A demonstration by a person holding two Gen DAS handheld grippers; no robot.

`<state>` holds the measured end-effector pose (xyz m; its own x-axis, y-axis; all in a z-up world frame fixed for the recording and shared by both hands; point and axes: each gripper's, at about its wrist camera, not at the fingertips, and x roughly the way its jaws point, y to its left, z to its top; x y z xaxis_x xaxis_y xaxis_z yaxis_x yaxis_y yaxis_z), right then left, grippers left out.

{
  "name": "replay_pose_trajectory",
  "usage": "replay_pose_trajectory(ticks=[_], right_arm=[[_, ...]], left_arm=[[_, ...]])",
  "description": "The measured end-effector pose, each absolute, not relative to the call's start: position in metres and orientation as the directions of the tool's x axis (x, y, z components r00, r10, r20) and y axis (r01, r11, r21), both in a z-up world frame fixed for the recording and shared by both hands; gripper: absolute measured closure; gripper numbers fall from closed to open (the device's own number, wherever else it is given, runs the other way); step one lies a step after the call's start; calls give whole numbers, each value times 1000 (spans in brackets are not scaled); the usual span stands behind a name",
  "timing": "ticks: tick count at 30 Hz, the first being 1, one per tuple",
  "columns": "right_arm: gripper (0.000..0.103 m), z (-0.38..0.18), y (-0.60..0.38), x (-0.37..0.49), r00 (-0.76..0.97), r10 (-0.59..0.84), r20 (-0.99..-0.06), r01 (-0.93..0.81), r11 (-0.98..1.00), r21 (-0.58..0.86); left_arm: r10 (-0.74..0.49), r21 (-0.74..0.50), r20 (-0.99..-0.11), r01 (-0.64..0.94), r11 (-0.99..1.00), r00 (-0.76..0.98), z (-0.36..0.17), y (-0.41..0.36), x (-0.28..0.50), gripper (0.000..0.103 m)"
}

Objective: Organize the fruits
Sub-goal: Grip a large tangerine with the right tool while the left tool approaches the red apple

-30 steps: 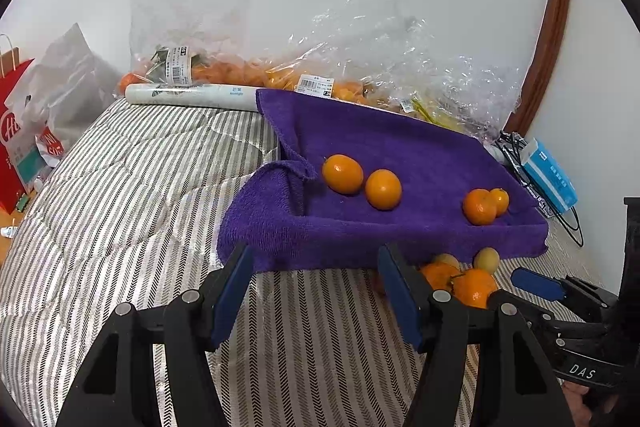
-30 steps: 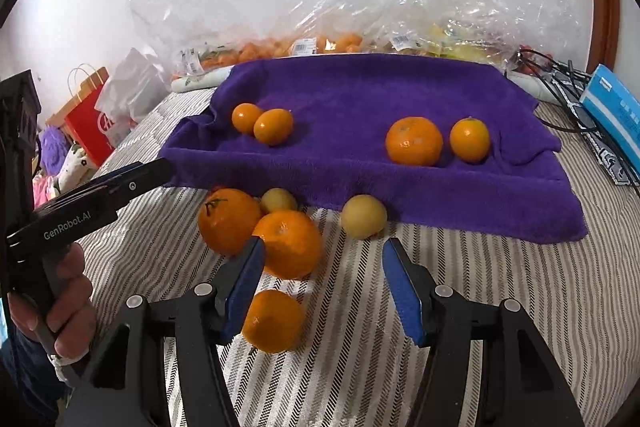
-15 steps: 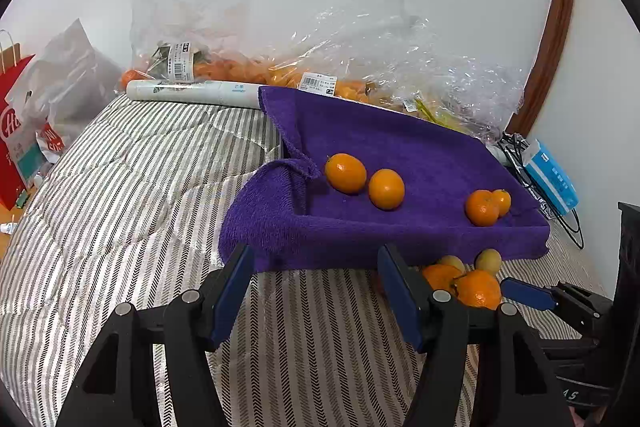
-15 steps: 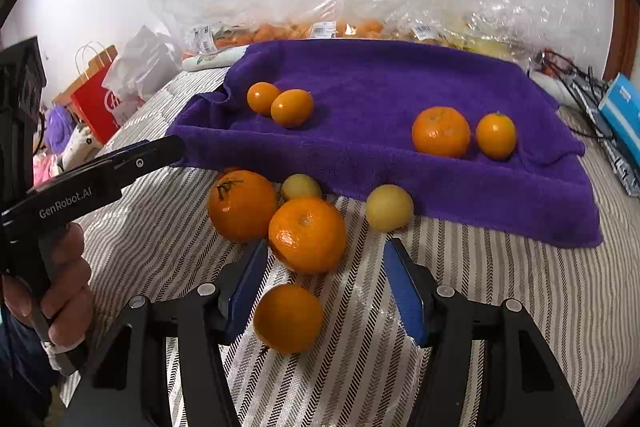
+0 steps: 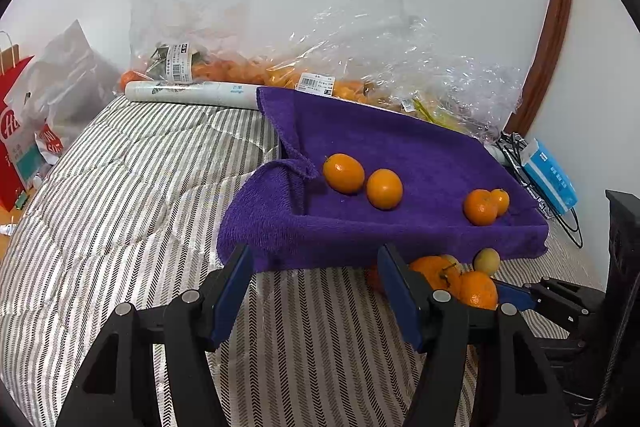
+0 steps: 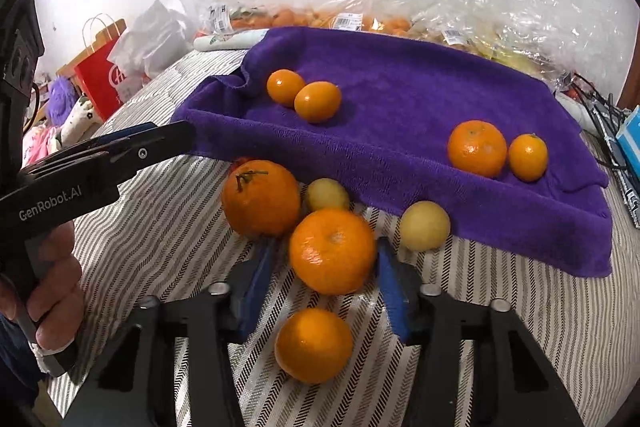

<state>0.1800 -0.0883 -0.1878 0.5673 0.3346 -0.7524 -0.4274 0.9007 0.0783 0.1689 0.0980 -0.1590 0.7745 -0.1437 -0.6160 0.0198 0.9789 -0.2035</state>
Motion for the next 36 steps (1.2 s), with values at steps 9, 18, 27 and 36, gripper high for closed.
replay_pose_trajectory(ticks=[9,18,27,36], right_arm=[[63,-169,-103,170,587,425,-689,-438,883,171],[63,-140,-140,151,678,385,-626,-406,906,118],[62,-168,-192,152,673,315,-670,-311,941,130],[62,-177,-189,154,669,320,-671,-328,937,120]], left_arm=[[-184,-222,-637,51,974,749,-162,96,170,41],[-203,-177,-688,110,978,696,-169,78,176,41],[-143,-76,-745,130,989,652,-176,57,189,42],[-97,29,-767,186,982,635,-185,25,191,51]])
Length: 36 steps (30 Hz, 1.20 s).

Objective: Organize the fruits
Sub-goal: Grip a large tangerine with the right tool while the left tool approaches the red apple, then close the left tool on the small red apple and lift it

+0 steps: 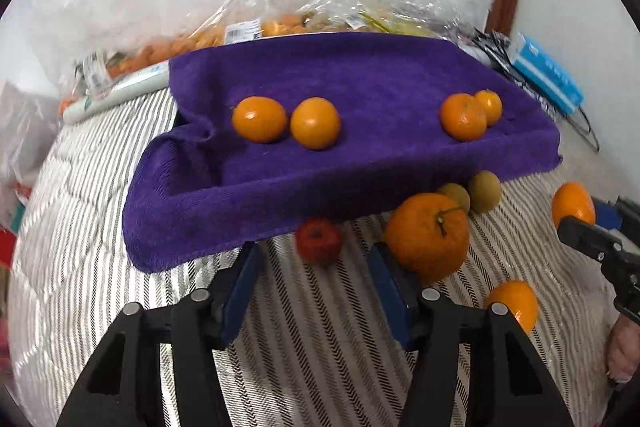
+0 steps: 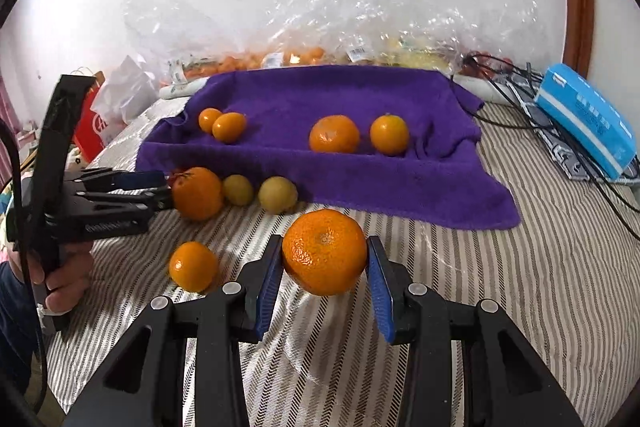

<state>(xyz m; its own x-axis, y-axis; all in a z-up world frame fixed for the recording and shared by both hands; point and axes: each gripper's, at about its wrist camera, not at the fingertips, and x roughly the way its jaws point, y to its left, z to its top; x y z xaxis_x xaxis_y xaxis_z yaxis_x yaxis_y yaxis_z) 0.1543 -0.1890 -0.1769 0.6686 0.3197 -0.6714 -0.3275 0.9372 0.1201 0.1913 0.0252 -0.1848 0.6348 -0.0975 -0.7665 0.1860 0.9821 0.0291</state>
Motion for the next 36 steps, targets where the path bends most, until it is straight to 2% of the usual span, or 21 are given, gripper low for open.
replay_pose_trajectory(ticks=[5,8,9,10,11,14,18,36], right_arm=[[62,-180,-184,157,647,316,-694,-339,934,109],[62,-180,-185,157,644,323,-694,-343,932,115],[62,-181,-186,157,643,325,-694,-342,932,120],[62,-181,-187,157,642,324,-694,-337,933,124],[62,-181,-187,157,643,320,-696,-332,935,124],[62,-181,-189,157,649,314,-693,-321,939,125],[62,-180,-189,155,654,317,-687,-320,939,128],[62,-172,-197,150,679,373,-632,-332,924,188]], left_arm=[[-112,5,-766,181,984,633,-184,27,194,54],[-102,1,-764,158,987,637,-184,28,197,61],[-103,-7,-763,151,988,639,-184,29,198,66],[-107,-21,-760,140,990,642,-183,30,199,79],[-117,-37,-757,136,990,643,-183,32,200,80],[-173,-110,-742,137,984,647,-182,40,199,80],[-253,-212,-679,146,966,689,-174,53,189,80],[-257,-225,-580,151,963,773,-156,57,171,80]])
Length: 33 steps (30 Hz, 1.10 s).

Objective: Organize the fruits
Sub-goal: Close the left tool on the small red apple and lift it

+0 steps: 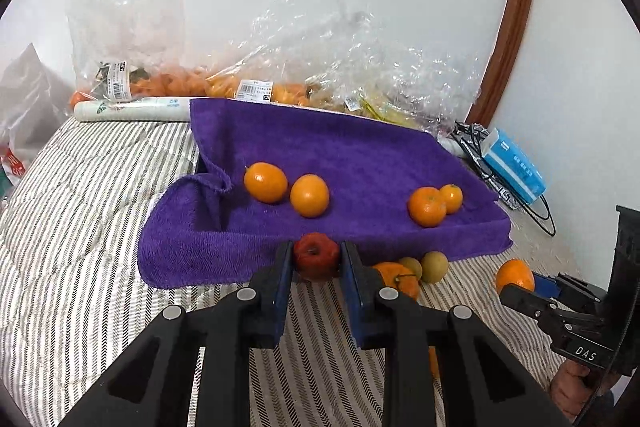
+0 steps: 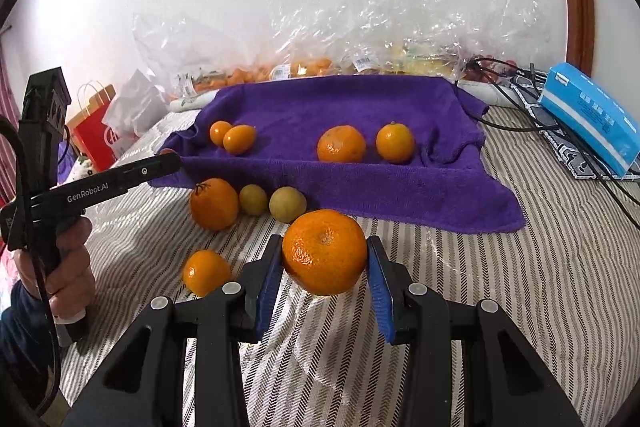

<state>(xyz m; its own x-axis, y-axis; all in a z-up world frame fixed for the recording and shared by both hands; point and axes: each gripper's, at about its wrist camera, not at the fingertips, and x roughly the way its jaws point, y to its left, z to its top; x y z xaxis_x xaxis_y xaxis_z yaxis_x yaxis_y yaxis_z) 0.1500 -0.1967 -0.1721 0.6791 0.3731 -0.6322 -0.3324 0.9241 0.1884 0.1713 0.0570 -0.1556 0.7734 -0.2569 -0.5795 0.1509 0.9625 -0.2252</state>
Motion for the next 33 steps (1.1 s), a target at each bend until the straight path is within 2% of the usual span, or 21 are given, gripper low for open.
replay_pose_trajectory(ticks=[9,15,19,25,33], right_arm=[[62,-162,-198,154,685,368,-629,-293,929,225],[62,-124,-186,154,730,366,-578,-334,928,165],[62,-104,-177,161,752,366,-549,-348,927,140],[62,-99,-170,178,747,386,-541,-362,919,156],[62,-70,-174,210,783,406,-472,-360,914,189]], left_arm=[[-238,-231,-555,127,965,797,-147,62,169,80],[-207,-203,-552,110,973,808,-134,61,173,80],[-246,-215,-511,154,964,823,-110,59,179,80],[-242,-207,-491,158,966,837,-89,57,199,80],[-242,-227,-475,148,963,846,-82,52,230,80]])
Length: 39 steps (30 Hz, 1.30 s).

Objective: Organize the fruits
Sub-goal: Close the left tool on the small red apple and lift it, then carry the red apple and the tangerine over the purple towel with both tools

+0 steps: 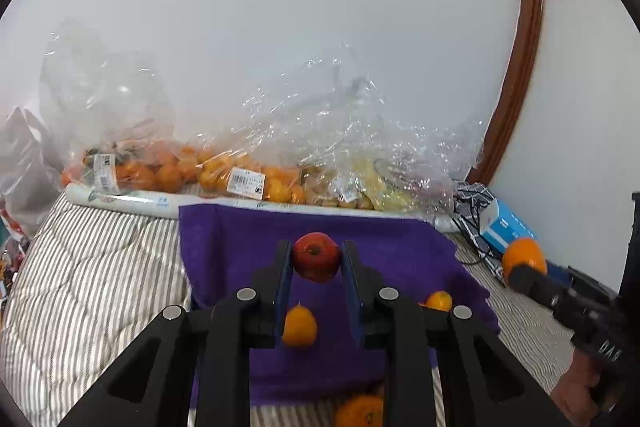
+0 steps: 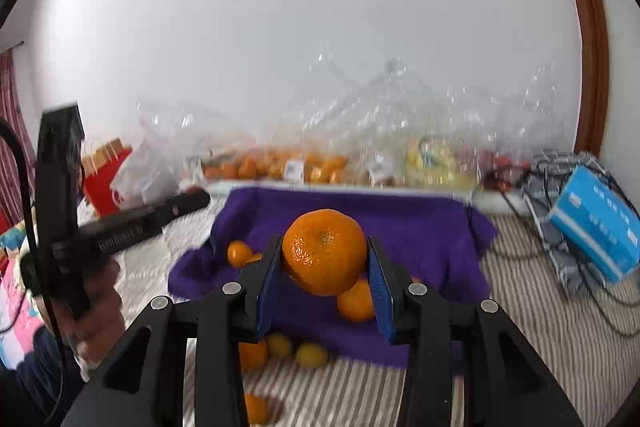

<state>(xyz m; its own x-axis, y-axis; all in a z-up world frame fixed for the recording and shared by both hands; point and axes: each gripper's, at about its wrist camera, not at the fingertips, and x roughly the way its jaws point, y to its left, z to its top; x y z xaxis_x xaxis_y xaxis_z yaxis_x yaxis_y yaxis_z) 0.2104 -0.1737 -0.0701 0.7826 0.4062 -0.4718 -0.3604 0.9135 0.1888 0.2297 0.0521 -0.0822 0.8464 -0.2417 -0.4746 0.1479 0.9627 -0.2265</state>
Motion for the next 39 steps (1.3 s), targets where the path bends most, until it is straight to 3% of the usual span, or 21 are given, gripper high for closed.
replay_pose_trajectory(ticks=[18,39], right_arm=[[62,-122,-203,262,751,390,-532,-273,918,288],[62,-143,-178,269,721,332,-608,-295,941,164]], left_arm=[[-192,-205,-549,92,975,814,-147,50,257,80],[-189,-216,-573,76,973,797,-154,54,263,80]])
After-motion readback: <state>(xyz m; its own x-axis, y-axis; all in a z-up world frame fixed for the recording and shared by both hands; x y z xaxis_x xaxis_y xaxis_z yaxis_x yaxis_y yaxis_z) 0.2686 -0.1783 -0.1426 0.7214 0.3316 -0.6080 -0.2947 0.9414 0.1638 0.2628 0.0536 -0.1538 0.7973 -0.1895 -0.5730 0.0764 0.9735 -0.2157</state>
